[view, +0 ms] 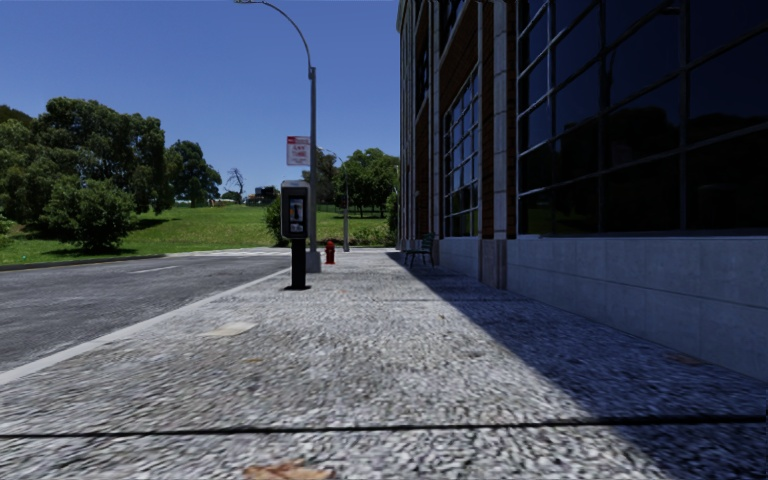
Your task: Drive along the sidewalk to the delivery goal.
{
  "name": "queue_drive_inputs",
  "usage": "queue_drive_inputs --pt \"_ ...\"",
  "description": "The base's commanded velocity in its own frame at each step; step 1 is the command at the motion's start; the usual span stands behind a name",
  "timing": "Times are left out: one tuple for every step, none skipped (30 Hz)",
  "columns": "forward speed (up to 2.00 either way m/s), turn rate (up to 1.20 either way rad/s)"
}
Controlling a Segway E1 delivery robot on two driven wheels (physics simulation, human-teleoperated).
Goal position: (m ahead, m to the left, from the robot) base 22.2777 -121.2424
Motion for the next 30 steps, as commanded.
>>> queue_drive_inputs --pt "2.00 0.00" --pt "2.00 0.00" --pt "2.00 0.00" --pt "2.00 0.00" --pt "2.00 0.00" --pt "2.00 0.00" --pt "2.00 0.00" --pt "2.00 0.00" --pt "2.00 0.00" --pt "2.00 0.00" --pt "2.00 0.00" --pt "2.00 0.00" --pt "2.00 0.00" --pt "2.00 0.00" --pt "2.00 0.00" --pt "2.00 0.00" --pt "2.00 0.00" --pt "2.00 0.00" --pt "2.00 0.00" --pt "2.00 0.00" --pt "2.00 0.00" --pt "2.00 0.00" --pt "2.00 0.00" --pt "2.00 0.00" --pt "2.00 0.00" --pt "2.00 0.00" --pt "2.00 0.00" --pt "2.00 0.00" --pt "2.00 0.00" --pt "2.00 0.00"
